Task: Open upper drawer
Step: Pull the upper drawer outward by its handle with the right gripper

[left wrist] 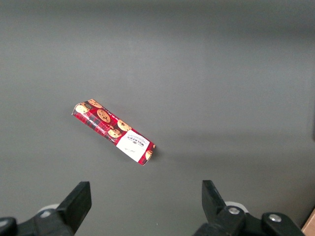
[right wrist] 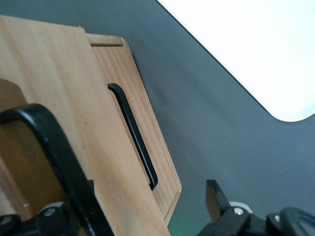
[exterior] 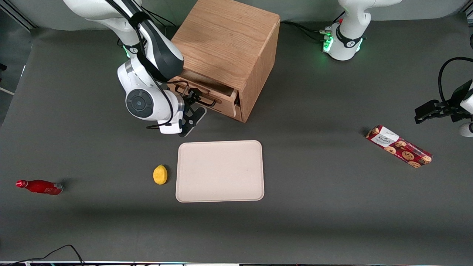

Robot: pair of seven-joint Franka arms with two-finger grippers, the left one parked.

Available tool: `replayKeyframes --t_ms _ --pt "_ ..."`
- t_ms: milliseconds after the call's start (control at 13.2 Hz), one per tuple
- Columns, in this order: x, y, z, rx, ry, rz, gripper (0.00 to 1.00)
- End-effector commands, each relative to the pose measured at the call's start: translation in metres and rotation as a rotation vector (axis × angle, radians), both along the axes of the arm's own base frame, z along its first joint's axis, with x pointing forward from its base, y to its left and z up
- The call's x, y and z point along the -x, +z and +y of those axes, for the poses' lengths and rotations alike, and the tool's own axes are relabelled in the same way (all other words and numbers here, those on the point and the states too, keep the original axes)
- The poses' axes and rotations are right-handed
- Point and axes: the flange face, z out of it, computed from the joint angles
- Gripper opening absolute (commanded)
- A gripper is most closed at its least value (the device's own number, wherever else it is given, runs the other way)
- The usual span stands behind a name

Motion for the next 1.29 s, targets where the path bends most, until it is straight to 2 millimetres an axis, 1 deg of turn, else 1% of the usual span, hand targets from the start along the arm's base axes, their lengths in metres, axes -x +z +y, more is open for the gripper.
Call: replayKeyframes --t_ms 0,76,228,456,532,760,912,988,1216 --pt "-0.012 0.005 -0.005 -0.009 0.009 -0.020 1.00" --pt "-0.016 0.006 -0.012 0.001 0.003 -0.029 1.00" --pt "-0.021 0.000 -0.018 0.023 0.011 -0.034 1.00" --pt "-0.026 -0.007 -0.019 0.024 0.007 -0.027 1.00" --pt "-0.028 -0.004 -0.020 0.020 0.006 -0.034 1.00" --pt "-0.040 -0.006 -0.036 0.002 0.020 -0.040 1.00" --pt "-0.044 -0.002 -0.040 -0.003 0.017 -0.048 1.00" --pt "-0.049 0.000 -0.047 -0.005 0.004 -0.054 1.00" --pt "-0.062 -0.001 -0.057 -0.002 0.006 -0.068 1.00"
